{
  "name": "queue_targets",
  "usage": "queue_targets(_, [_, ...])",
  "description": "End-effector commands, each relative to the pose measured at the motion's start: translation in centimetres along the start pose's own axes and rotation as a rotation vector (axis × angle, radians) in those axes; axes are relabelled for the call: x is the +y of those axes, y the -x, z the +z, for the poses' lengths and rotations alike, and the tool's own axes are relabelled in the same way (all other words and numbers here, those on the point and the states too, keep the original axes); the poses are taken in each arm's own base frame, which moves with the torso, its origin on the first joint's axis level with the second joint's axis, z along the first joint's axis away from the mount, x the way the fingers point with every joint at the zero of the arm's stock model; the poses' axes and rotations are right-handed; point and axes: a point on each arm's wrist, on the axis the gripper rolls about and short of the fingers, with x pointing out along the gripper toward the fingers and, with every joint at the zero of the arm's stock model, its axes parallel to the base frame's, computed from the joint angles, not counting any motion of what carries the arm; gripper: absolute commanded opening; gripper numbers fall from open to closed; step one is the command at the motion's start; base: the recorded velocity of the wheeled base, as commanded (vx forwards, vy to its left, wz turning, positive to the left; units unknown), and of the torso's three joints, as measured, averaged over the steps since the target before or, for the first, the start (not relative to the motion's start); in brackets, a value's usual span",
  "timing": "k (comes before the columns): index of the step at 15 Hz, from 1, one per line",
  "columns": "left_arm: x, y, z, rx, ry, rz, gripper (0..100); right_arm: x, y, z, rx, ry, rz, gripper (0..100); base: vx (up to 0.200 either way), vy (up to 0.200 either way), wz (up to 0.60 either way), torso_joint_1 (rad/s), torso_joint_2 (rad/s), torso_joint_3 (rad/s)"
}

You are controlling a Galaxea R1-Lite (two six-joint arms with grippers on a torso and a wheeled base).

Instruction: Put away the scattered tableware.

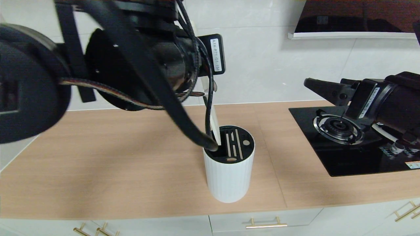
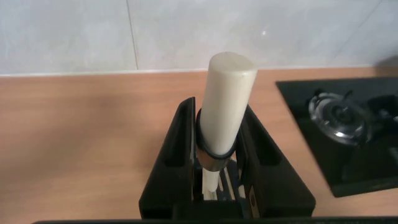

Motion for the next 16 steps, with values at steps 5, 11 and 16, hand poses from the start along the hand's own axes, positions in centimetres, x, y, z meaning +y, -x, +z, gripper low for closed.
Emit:
queue_targets(5, [-1.0,-1.7,-2.2,0.041,-0.037,0.024,0,0.1,-0.7,-0.7,0.028,0.008,-0.005,100,0.0,0.0,0.0,0.0,0.0,0.0])
queue_targets(11, [-1.3,-2.3,-2.4,0.04,-0.038,0.036,0,0.1,-0.8,-0.9,0.035,0.01,-0.005,100,0.0,0.0,0.0,0.0,0.0,0.0])
queue_targets(16, [-1.8,-3.2,-3.6,0.06,-0.051,0.041,0,0.1,-0.9,-1.1,0.04,0.011,-0.006,100,0.0,0.0,0.0,0.0,0.0,0.0])
